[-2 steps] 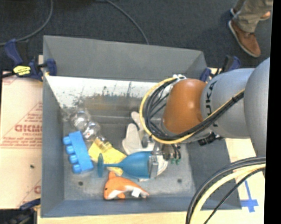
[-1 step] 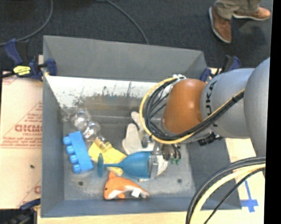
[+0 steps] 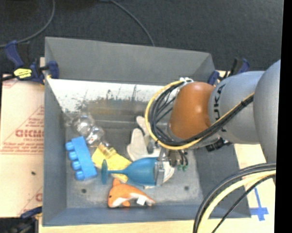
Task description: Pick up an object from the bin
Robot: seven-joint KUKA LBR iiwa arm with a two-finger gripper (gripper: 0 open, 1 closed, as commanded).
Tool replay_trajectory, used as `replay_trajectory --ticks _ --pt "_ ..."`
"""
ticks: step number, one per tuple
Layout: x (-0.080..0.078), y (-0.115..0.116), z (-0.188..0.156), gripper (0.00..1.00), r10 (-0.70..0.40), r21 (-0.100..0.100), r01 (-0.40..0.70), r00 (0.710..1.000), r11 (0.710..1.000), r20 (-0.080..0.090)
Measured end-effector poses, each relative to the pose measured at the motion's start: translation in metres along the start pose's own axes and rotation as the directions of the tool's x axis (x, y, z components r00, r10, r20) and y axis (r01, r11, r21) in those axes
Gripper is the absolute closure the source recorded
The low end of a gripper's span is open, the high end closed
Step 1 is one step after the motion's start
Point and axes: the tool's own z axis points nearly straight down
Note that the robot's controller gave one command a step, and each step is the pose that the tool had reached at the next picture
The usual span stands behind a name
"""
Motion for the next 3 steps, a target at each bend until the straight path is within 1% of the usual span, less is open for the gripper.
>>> replay_trajectory --ticks 3 --pt "0.0001 0.0000 0.0001 1.00 0.000 0.000 0.000 1.000 1.000 0.000"
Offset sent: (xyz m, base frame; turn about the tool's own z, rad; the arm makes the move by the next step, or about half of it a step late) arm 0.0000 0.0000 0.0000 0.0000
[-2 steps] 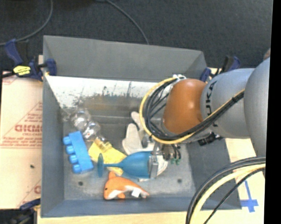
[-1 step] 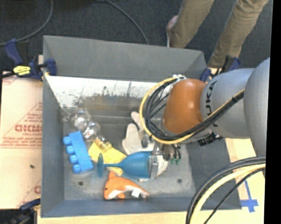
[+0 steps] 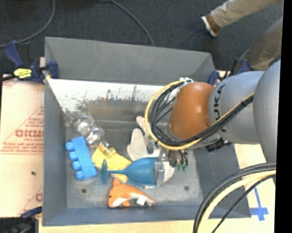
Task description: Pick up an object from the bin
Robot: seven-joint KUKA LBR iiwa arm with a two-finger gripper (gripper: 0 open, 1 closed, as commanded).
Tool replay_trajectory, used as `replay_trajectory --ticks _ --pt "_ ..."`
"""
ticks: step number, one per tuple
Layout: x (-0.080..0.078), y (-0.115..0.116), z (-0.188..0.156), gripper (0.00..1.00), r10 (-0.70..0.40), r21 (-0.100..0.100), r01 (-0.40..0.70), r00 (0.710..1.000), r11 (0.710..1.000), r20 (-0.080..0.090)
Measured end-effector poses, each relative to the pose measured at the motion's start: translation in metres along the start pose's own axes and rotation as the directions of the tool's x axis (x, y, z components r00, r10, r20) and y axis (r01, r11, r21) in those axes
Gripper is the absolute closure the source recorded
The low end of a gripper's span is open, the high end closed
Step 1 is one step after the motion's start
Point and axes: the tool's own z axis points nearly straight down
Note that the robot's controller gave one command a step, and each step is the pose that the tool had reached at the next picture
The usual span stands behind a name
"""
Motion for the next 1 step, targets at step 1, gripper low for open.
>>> replay_trajectory --ticks 1 --pt "0.0000 0.0000 0.0000 1.00 0.000 0.000 0.000 1.000 1.000 0.000"
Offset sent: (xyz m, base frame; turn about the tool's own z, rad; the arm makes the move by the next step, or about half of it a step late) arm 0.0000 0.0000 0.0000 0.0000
